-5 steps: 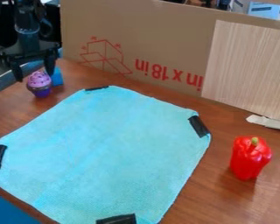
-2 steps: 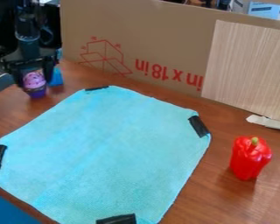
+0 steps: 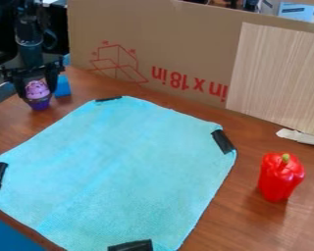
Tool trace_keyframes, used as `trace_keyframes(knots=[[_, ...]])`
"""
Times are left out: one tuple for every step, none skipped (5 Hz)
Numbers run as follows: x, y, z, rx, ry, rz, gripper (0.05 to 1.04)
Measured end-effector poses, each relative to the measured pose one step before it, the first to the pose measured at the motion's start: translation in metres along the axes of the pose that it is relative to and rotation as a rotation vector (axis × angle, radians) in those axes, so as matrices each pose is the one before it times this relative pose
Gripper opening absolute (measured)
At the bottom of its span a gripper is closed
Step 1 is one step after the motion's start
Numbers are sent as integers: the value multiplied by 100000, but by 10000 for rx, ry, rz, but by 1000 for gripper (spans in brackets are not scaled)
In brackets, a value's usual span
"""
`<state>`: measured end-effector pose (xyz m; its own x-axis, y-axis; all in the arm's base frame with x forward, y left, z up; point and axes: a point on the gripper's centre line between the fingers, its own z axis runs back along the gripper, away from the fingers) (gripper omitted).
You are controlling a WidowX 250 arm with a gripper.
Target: Placed the purple figure at the top left of the cloth
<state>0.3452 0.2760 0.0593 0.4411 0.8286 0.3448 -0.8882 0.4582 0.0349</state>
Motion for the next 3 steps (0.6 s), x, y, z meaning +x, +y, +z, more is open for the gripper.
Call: trace_keyframes(knots=[[-435, -1031, 1616, -603, 29, -55, 802], [-380, -3156, 4480, -1004, -520, -321, 802], [-898, -1725, 1345, -367, -26, -303, 802]])
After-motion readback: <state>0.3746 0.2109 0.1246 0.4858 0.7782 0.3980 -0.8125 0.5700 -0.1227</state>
